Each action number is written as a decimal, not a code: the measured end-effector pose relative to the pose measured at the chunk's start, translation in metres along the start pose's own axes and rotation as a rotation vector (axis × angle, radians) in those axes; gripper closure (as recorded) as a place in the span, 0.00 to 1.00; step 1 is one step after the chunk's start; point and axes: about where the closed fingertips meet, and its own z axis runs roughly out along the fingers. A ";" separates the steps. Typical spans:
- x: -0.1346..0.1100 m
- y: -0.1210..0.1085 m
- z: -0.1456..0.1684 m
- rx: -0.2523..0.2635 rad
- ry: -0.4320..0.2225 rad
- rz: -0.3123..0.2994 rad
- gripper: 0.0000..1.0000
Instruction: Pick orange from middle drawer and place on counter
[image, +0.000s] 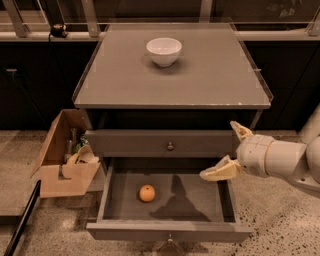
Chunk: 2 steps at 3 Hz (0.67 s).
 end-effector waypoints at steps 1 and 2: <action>0.020 0.012 0.011 0.011 -0.030 0.036 0.00; 0.045 0.022 0.027 0.002 -0.069 0.086 0.00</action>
Offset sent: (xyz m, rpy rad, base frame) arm -0.0120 0.0086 -0.0997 0.1889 0.0364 -0.0478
